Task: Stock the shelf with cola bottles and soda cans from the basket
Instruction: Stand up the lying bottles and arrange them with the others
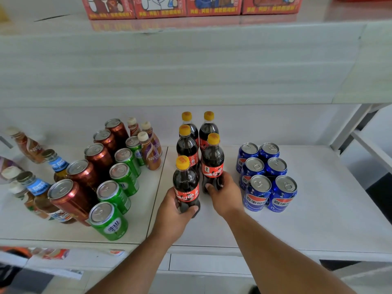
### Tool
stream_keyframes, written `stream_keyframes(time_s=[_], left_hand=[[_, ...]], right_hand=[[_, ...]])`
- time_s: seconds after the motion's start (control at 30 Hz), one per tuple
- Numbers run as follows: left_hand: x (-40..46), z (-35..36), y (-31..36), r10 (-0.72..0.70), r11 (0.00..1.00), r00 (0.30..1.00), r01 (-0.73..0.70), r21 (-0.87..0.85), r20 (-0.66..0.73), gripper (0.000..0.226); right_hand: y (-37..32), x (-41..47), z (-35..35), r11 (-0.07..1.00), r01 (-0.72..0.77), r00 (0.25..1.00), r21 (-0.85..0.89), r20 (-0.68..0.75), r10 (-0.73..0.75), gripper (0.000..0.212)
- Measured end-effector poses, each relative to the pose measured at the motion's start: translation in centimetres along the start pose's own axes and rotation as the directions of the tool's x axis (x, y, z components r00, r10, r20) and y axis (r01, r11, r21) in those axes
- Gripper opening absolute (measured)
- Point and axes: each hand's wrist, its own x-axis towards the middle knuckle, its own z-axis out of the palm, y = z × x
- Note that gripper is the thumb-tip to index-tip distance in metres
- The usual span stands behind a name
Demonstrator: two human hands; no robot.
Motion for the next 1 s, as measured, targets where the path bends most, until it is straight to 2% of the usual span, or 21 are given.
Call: stream_keyframes(time_s=[1.0], left_hand=[[0.1,-0.4,-0.2,0.007,1.0,0.999,-0.006,-0.019,0.038,0.059]], right_hand=[[-0.9,3.6,1.2,0.999,-0.035,0.999,0.037,0.0,0.035,0.046]])
